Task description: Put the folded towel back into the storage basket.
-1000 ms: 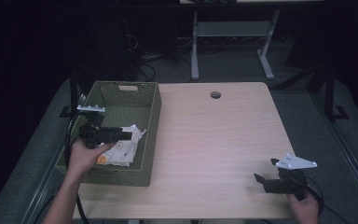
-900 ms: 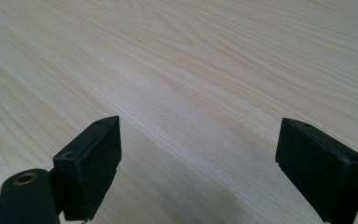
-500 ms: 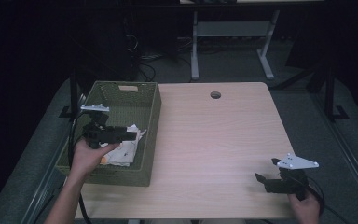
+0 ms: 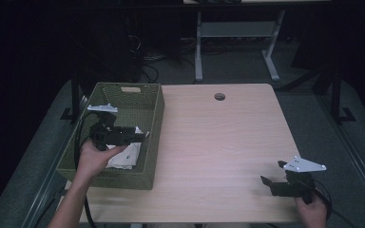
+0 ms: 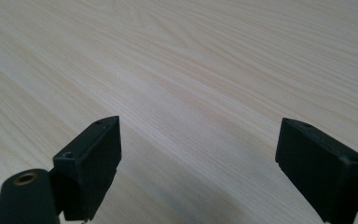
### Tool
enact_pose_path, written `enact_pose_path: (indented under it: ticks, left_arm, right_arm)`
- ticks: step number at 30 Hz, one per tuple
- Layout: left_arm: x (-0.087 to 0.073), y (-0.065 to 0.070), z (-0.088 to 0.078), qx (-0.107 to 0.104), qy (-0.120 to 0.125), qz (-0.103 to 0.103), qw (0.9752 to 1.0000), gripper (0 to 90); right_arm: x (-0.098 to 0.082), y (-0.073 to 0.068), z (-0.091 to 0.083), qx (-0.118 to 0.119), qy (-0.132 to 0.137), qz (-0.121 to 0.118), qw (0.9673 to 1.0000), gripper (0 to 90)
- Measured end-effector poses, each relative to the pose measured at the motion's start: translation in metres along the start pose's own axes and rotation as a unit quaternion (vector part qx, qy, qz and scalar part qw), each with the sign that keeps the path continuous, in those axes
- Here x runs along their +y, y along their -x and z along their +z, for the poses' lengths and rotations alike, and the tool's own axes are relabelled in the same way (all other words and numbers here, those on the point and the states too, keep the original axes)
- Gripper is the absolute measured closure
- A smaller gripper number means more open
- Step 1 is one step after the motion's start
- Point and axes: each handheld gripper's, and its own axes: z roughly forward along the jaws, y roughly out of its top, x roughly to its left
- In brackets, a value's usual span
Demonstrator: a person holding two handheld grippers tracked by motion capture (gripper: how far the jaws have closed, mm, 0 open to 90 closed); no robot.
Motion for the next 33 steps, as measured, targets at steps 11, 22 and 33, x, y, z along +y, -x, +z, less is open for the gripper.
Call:
enact_pose_path:
  ticks: [11,22,33]
  left_arm:
    - [0.005,0.015,0.012,-0.010,-0.007,0.016,0.9998,35.7]
    - [0.010,0.027,0.021,-0.018,-0.012,0.031,0.9993,35.1]
    - [0.013,0.040,0.032,-0.030,-0.016,0.041,0.9986,34.9]
  right_arm:
    - [0.000,0.000,-0.001,0.001,0.000,0.002,1.0000,13.6]
    - [0.000,0.000,-0.001,0.002,0.000,0.000,1.0000,13.6]
    - [0.000,0.000,-0.002,0.002,0.000,0.000,1.0000,13.6]
